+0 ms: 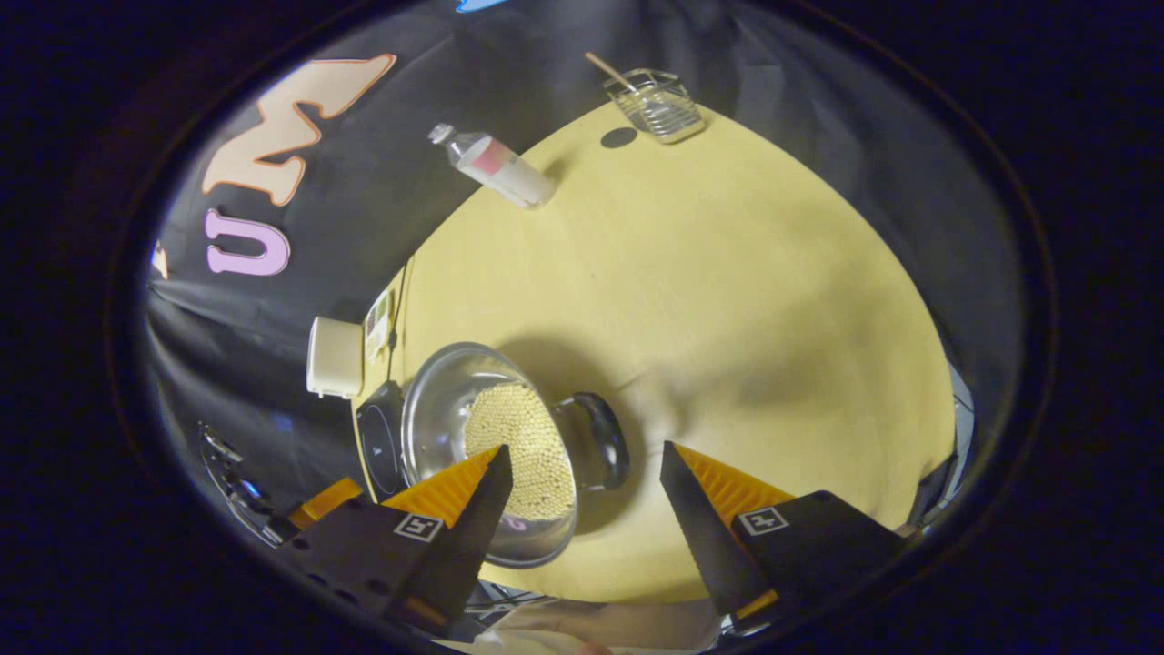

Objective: First push the handle of the pot to place it horizontally, then grasp the pot with both hands and set it on the induction cooktop.

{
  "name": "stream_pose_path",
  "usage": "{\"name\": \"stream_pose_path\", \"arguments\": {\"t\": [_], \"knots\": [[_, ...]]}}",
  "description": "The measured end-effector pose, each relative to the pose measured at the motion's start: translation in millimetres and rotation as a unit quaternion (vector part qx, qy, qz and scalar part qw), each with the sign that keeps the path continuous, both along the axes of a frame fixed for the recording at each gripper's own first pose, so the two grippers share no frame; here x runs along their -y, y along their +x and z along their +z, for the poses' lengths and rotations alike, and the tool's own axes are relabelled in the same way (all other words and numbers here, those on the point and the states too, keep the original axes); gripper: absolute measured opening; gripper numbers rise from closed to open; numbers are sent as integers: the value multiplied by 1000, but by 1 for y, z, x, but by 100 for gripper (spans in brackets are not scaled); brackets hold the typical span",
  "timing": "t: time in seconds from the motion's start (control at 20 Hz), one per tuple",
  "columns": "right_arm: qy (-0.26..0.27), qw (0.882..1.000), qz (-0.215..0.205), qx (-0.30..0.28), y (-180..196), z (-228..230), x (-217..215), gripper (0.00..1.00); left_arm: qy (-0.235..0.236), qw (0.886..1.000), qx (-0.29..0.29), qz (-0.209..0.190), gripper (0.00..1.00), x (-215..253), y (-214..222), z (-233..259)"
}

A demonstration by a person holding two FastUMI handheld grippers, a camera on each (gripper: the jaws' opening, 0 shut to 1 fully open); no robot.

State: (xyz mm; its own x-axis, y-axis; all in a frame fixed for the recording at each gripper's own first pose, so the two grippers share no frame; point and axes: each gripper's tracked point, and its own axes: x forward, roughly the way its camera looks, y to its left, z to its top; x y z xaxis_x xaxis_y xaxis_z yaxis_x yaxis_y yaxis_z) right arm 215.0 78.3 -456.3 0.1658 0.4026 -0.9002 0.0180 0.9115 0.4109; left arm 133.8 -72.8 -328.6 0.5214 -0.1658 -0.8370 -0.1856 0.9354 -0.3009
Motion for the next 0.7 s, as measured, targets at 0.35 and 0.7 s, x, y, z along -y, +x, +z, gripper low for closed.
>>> {"name": "stream_pose_path", "arguments": {"t": [0.35, 0.7], "knots": [[8, 998, 46, -47, 2, -30, -17, 94, -29, 997, -70, -33, 96, 9, 16, -47], [29, 993, 62, -91, -2, -48, -35, 88, -30, 989, -135, -46, 93, 14, 15, -89]]}}
